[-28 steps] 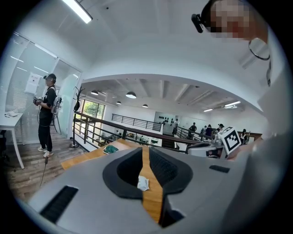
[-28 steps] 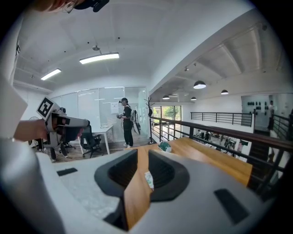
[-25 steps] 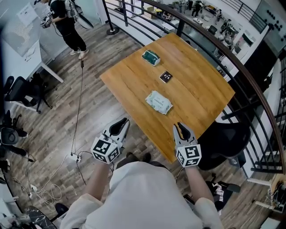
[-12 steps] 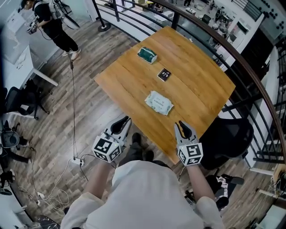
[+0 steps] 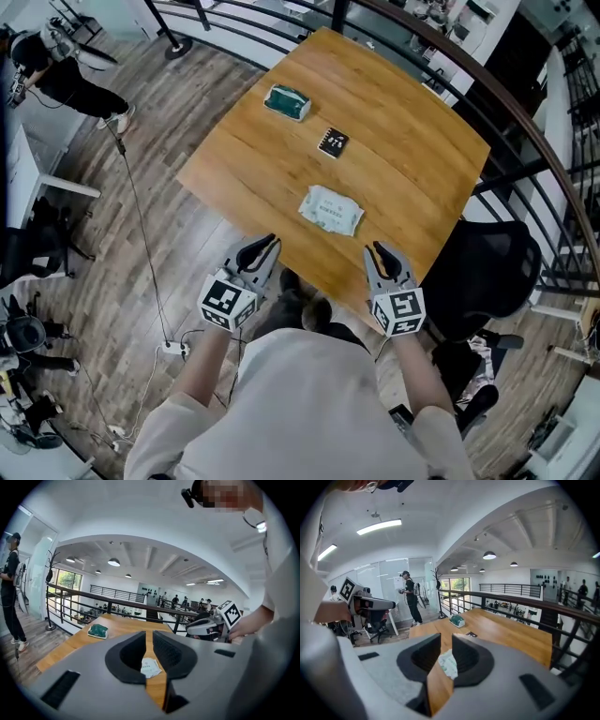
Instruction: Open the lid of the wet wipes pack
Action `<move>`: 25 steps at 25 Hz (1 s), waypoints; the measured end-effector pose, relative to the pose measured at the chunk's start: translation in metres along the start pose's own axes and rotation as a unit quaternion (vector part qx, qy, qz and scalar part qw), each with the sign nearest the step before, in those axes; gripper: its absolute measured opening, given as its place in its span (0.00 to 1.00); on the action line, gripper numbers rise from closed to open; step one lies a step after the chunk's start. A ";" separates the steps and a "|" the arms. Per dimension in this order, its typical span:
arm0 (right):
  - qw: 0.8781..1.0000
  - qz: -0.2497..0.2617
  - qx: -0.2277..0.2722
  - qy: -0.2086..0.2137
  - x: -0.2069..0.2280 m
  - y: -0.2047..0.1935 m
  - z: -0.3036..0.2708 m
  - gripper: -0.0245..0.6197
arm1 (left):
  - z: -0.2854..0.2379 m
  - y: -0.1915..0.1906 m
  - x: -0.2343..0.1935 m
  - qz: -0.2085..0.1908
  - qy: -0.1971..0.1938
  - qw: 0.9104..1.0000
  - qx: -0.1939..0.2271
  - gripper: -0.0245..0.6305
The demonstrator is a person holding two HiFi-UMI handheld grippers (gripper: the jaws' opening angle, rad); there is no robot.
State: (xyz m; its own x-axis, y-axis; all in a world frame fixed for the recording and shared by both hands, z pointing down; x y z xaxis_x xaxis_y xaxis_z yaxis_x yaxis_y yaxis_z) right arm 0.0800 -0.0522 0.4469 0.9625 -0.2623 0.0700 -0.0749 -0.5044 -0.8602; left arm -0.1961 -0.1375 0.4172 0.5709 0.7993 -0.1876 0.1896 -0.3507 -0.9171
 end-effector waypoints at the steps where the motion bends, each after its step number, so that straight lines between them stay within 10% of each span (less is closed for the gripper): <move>1: 1.000 -0.003 -0.004 -0.005 0.000 -0.001 -0.006 0.13 | -0.006 0.000 -0.006 -0.005 -0.009 1.000 -0.005 0.10; 25: 0.992 -0.052 -0.104 -0.037 0.039 -0.078 -0.125 0.13 | -0.167 -0.053 -0.051 -0.095 -0.163 0.976 -0.109 0.10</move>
State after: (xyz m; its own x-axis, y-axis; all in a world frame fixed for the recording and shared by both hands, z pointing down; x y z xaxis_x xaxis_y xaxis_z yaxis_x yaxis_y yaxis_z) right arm 0.0908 -0.1259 0.5804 0.9839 -0.1413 0.1093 -0.0179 -0.6869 -0.7266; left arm -0.1015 -0.2416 0.5342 0.2305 0.9606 -0.1552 0.4531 -0.2471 -0.8565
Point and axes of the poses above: the fingertips, and each gripper's own axes: z backward along the fingers, x to its right, y out of its top, the point moved 8 cm from there along z, backward along the fingers, and after that the axes turned 4 degrees about -x, right-handed, at the moved point
